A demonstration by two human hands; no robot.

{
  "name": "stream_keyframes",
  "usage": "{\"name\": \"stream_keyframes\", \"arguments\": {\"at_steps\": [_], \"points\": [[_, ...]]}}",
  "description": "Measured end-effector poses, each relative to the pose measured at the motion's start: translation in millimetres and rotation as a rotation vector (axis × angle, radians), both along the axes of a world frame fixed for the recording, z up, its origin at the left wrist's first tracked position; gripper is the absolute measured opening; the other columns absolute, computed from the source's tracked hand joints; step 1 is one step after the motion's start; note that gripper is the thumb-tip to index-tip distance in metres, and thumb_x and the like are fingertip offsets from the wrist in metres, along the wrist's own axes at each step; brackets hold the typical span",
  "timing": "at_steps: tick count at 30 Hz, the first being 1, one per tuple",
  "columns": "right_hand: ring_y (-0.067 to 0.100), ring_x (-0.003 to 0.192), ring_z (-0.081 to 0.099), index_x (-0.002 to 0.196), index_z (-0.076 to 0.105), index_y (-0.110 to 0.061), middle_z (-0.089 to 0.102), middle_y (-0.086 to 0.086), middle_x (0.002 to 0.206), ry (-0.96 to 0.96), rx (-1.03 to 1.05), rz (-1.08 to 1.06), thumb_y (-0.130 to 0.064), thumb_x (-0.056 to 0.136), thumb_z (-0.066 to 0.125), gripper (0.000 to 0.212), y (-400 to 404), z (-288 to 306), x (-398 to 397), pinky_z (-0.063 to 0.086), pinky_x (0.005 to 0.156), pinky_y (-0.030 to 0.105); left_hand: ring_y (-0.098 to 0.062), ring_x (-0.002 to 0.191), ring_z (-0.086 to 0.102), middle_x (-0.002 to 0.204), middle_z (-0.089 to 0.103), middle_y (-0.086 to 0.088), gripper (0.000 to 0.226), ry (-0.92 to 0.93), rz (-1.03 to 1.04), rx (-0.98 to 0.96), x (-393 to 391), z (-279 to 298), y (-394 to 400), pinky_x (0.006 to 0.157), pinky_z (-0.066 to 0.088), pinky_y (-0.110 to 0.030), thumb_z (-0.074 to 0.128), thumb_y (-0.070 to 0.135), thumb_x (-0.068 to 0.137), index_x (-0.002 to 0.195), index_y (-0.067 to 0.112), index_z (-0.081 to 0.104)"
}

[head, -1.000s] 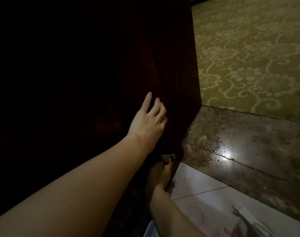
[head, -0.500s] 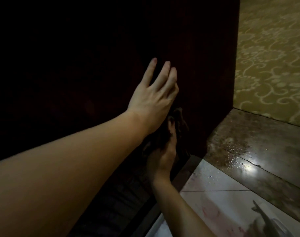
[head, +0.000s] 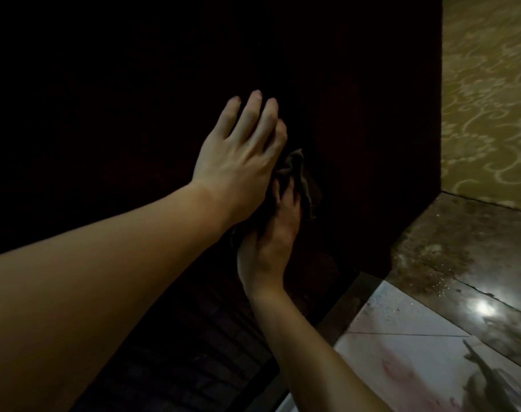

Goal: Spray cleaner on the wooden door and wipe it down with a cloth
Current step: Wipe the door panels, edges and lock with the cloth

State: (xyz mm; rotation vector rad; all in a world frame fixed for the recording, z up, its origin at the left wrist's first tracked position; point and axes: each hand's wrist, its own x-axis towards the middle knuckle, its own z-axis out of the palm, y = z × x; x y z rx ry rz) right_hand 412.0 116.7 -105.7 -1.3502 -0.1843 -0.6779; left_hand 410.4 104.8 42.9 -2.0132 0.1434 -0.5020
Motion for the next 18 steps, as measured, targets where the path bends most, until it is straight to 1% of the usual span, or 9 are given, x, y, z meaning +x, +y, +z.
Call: {"name": "stream_keyframes", "arguments": {"at_steps": [2, 4, 7, 8, 10, 12, 14, 16, 18], "points": [[0.030, 0.143, 0.028, 0.143, 0.038, -0.019, 0.034, 0.016, 0.153, 0.075, -0.002, -0.014, -0.010, 0.092, 0.053, 0.054, 5.7, -32.6, -1.3, 0.026, 0.115, 0.053, -0.037, 0.145, -0.006, 0.156, -0.004, -0.019, 0.068, 0.027, 0.019, 0.016, -8.9, 2.8, 2.4, 0.116, -0.001, -0.050, 0.025, 0.040, 0.095, 0.148, 0.007, 0.000], [0.030, 0.143, 0.027, 0.141, 0.040, -0.018, 0.033, 0.017, 0.152, 0.185, 0.096, 0.003, -0.012, 0.092, 0.045, 0.049, 8.8, -55.7, -9.3, 0.026, 0.114, 0.058, -0.037, 0.144, 0.000, 0.156, 0.003, -0.019, 0.063, 0.029, -0.005, 0.027, -21.2, 3.4, 8.6, 0.116, 0.001, -0.050, 0.024, 0.036, 0.094, 0.148, 0.007, 0.008], [0.034, 0.145, 0.022, 0.139, 0.044, -0.004, 0.028, 0.019, 0.154, 0.310, 0.214, 0.069, -0.016, 0.088, 0.032, 0.054, 6.4, -52.5, -16.7, 0.023, 0.113, 0.061, -0.036, 0.142, 0.010, 0.154, 0.017, -0.019, 0.060, 0.036, -0.029, 0.061, -39.7, 12.7, 21.2, 0.114, 0.005, -0.049, 0.027, 0.034, 0.092, 0.145, 0.006, 0.020], [0.035, 0.146, 0.020, 0.139, 0.044, -0.002, 0.026, 0.020, 0.155, 0.283, 0.213, 0.103, -0.016, 0.084, 0.031, 0.058, 3.8, -40.8, -16.1, 0.021, 0.114, 0.061, -0.035, 0.142, 0.012, 0.154, 0.019, -0.018, 0.061, 0.037, -0.027, 0.078, -43.7, 17.7, 24.9, 0.115, 0.006, -0.049, 0.028, 0.034, 0.092, 0.145, 0.006, 0.022], [0.036, 0.145, 0.019, 0.140, 0.041, -0.005, 0.027, 0.022, 0.154, 0.111, 0.129, 0.149, -0.017, 0.077, 0.034, 0.065, 0.0, -1.1, -16.1, 0.020, 0.115, 0.062, -0.035, 0.141, 0.015, 0.153, 0.023, -0.018, 0.060, 0.032, -0.020, 0.099, -50.1, 29.8, 30.2, 0.115, 0.008, -0.049, 0.029, 0.035, 0.091, 0.144, 0.006, 0.026], [0.038, 0.144, 0.024, 0.142, 0.034, -0.013, 0.033, 0.022, 0.152, -0.111, -0.014, 0.139, -0.018, 0.083, 0.043, 0.060, 0.3, 44.8, -14.3, 0.022, 0.116, 0.059, -0.035, 0.140, 0.016, 0.152, 0.025, -0.018, 0.059, 0.003, -0.005, 0.104, -53.8, 41.9, 32.1, 0.114, 0.009, -0.048, 0.023, 0.034, 0.092, 0.144, 0.006, 0.025], [0.037, 0.144, 0.026, 0.143, 0.031, -0.017, 0.036, 0.018, 0.152, -0.236, -0.093, 0.091, -0.020, 0.092, 0.050, 0.054, 2.8, 78.2, -11.9, 0.022, 0.117, 0.054, -0.035, 0.139, 0.018, 0.151, 0.025, -0.018, 0.060, -0.034, 0.004, 0.098, -56.3, 53.9, 32.7, 0.113, 0.012, -0.047, 0.016, 0.034, 0.092, 0.143, 0.005, 0.025], [0.031, 0.145, 0.025, 0.143, 0.034, -0.019, 0.035, 0.013, 0.154, -0.272, -0.138, 0.047, -0.029, 0.097, 0.046, 0.049, 2.0, 79.7, -10.4, 0.023, 0.117, 0.052, -0.036, 0.137, 0.022, 0.149, 0.028, -0.018, 0.059, -0.043, -0.008, 0.089, -58.4, 63.6, 32.6, 0.111, 0.016, -0.047, 0.021, 0.036, 0.092, 0.142, 0.005, 0.029], [0.028, 0.145, 0.024, 0.142, 0.038, -0.024, 0.035, 0.011, 0.154, -0.221, -0.138, 0.041, -0.040, 0.095, 0.042, 0.049, 0.0, 49.9, -9.6, 0.023, 0.115, 0.057, -0.036, 0.136, 0.025, 0.148, 0.030, -0.018, 0.058, -0.046, -0.008, 0.097, -61.1, 68.0, 33.0, 0.109, 0.019, -0.048, 0.031, 0.037, 0.092, 0.141, 0.006, 0.033]]}}
